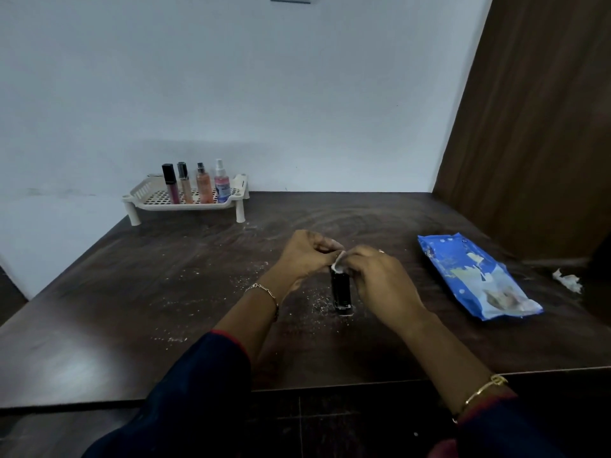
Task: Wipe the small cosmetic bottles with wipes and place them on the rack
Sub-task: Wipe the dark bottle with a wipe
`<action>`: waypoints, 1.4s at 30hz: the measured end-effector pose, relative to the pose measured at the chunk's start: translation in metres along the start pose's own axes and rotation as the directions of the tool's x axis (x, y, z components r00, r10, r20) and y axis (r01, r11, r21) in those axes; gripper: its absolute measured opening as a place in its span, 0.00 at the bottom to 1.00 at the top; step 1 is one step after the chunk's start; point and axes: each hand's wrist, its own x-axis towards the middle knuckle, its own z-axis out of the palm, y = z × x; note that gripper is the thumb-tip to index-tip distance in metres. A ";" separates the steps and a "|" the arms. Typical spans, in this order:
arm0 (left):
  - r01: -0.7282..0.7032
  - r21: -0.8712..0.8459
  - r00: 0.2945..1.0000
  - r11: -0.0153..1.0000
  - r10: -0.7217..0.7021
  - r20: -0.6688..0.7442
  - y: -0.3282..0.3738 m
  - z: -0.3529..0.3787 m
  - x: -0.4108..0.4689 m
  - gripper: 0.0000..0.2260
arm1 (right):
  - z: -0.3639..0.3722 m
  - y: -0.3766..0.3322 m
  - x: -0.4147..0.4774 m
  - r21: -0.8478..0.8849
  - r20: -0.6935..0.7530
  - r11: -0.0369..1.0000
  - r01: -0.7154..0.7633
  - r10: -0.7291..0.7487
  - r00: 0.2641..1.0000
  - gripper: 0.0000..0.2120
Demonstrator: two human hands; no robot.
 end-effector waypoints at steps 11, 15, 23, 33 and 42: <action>-0.021 0.008 1.000 1.000 0.020 0.008 0.004 0.002 -0.005 0.07 | 0.001 -0.013 -0.049 -0.067 0.140 0.996 0.055 -0.045 0.989 0.13; -0.041 0.017 0.999 0.999 0.041 0.003 0.007 0.003 -0.005 0.08 | -0.002 -0.016 -0.054 0.046 0.157 0.998 -0.036 0.028 0.987 0.11; -0.069 0.056 0.998 0.996 0.069 -0.011 0.010 0.000 -0.009 0.08 | -0.005 -0.014 -0.021 0.028 -0.167 0.999 -0.038 0.042 0.985 0.11; -0.020 0.036 1.000 0.999 0.021 -0.015 0.008 0.002 -0.007 0.07 | -0.010 -0.014 -0.044 -0.047 0.196 0.999 0.017 -0.007 0.981 0.12; 0.053 -0.143 0.996 0.988 -0.042 0.076 0.008 -0.019 -0.015 0.08 | -0.007 0.004 -0.031 0.243 -0.235 0.954 -0.178 0.236 0.943 0.11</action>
